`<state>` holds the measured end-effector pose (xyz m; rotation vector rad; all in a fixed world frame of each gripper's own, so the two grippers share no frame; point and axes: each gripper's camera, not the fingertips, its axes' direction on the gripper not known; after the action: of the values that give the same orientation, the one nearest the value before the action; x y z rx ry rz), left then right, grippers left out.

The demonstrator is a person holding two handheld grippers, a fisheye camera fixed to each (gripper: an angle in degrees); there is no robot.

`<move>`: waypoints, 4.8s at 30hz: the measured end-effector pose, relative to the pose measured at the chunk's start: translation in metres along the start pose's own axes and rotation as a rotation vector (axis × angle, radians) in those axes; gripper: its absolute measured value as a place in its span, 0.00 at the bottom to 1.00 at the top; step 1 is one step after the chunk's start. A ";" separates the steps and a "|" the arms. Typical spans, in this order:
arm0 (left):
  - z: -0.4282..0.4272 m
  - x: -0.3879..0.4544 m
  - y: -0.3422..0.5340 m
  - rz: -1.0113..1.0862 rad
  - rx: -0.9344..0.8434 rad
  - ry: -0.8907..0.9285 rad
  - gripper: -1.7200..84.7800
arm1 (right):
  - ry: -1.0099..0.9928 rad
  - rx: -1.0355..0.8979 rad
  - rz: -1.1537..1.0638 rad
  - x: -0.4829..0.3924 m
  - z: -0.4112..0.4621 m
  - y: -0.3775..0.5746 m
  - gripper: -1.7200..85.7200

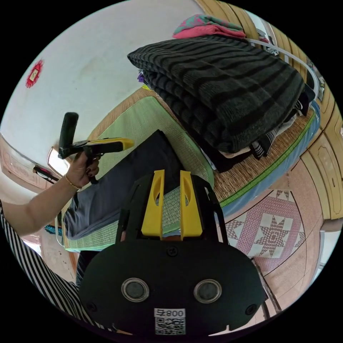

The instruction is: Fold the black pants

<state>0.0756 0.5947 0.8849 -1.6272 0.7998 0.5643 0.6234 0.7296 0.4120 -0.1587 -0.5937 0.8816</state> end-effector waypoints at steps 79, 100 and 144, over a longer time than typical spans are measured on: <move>0.006 0.198 -0.118 0.401 0.082 0.212 0.03 | -1.049 0.200 0.016 0.123 -0.170 -0.005 0.19; -0.058 0.252 -0.073 0.293 0.121 0.266 0.03 | -1.536 0.166 -0.182 0.117 -0.141 0.003 0.20; -0.235 0.153 0.109 0.056 0.274 0.258 0.06 | -0.893 0.139 -0.294 -0.054 0.020 0.002 0.05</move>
<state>0.0773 0.3254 0.7506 -1.4423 1.0671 0.2710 0.5846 0.6869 0.4054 0.4678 -1.3403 0.6737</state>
